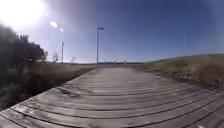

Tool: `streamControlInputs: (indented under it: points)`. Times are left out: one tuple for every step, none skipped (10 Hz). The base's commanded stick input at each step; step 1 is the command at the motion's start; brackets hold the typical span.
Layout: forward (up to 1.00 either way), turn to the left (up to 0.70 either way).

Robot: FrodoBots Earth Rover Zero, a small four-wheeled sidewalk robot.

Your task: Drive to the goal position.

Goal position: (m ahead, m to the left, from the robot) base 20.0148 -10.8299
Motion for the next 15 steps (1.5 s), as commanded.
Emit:
streamControlInputs:
  points:
    - [0.70, 0.00]
    - [0.70, 0.00]
    - [0.70, 0.00]
    - [0.70, 0.00]
    - [0.70, 0.00]
    - [0.70, 0.00]
    - [0.70, 0.00]
    - [0.70, 0.00]
    - [0.70, 0.00]
    - [0.70, 0.00]
    - [0.70, 0.00]
    - [0.70, 0.00]
    - [0.70, 0.00]
    - [0.70, 0.00]
    - [0.70, 0.00]
